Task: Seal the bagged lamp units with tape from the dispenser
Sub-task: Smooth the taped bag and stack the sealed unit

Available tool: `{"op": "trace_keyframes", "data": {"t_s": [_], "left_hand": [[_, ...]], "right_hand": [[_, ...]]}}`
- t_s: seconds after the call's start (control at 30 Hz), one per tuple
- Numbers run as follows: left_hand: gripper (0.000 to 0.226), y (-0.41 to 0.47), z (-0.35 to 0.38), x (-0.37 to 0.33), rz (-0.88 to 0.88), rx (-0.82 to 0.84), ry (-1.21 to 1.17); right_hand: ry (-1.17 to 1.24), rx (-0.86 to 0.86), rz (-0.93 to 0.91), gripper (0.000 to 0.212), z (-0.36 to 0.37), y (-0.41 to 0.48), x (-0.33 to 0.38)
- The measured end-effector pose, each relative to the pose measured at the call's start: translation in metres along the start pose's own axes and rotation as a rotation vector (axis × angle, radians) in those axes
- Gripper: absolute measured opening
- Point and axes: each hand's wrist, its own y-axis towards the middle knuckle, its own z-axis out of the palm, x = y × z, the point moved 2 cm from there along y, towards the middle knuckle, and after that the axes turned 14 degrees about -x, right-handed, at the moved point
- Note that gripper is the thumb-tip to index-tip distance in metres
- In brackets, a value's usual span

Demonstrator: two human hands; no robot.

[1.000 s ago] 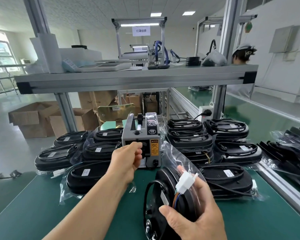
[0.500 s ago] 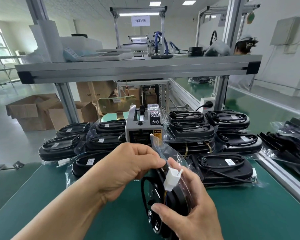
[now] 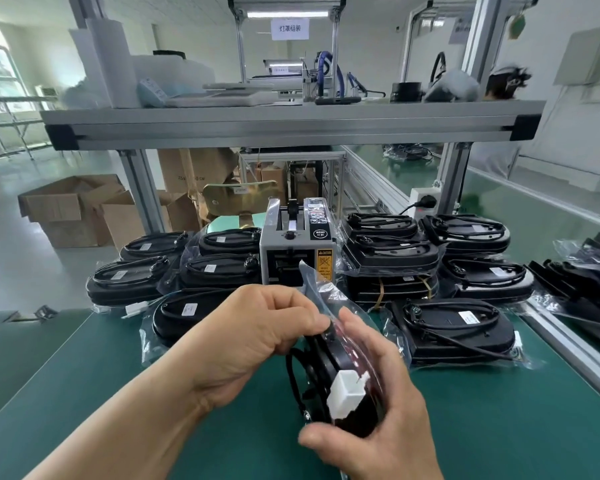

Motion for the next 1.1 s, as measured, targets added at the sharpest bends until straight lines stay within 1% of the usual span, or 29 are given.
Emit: {"op": "trace_keyframes", "data": {"t_s": [0.07,0.13,0.23,0.37,0.47,0.6,0.67,0.77,0.8,1.1], "left_hand": [[0.01,0.0,0.0,0.0,0.001,0.004,-0.013],[0.008,-0.001,0.0,0.0,-0.006,0.011,-0.028],[0.007,-0.002,-0.001,0.0,-0.014,0.006,-0.026],[0.007,-0.005,0.001,-0.001,0.019,-0.029,0.002],[0.008,-0.007,0.004,-0.002,0.047,-0.062,-0.013],[0.027,-0.007,0.004,0.0,0.091,-0.102,-0.004],[0.025,-0.006,0.004,0.001,0.108,-0.108,0.014],[0.012,-0.006,0.005,0.002,0.124,-0.122,0.038],[0.011,-0.005,0.005,0.003,0.128,-0.131,0.046],[0.02,-0.007,0.001,0.011,0.209,-0.169,0.169]], "right_hand": [[-0.042,-0.022,-0.033,0.1,0.0,-0.001,-0.003],[-0.068,-0.04,-0.076,0.091,0.0,-0.003,-0.005],[-0.067,-0.047,-0.091,0.079,0.0,-0.003,-0.006],[-0.059,-0.038,-0.109,0.075,0.0,-0.003,-0.007],[-0.053,-0.034,-0.118,0.073,0.0,-0.002,-0.006],[-0.039,-0.032,-0.122,0.072,0.0,-0.003,-0.007],[-0.033,-0.024,-0.119,0.073,0.0,-0.003,-0.006],[-0.035,-0.025,-0.108,0.073,-0.001,-0.003,-0.007],[-0.044,-0.031,-0.106,0.073,0.0,-0.003,-0.007],[-0.068,-0.026,-0.083,0.08,-0.001,-0.006,-0.008]]}}
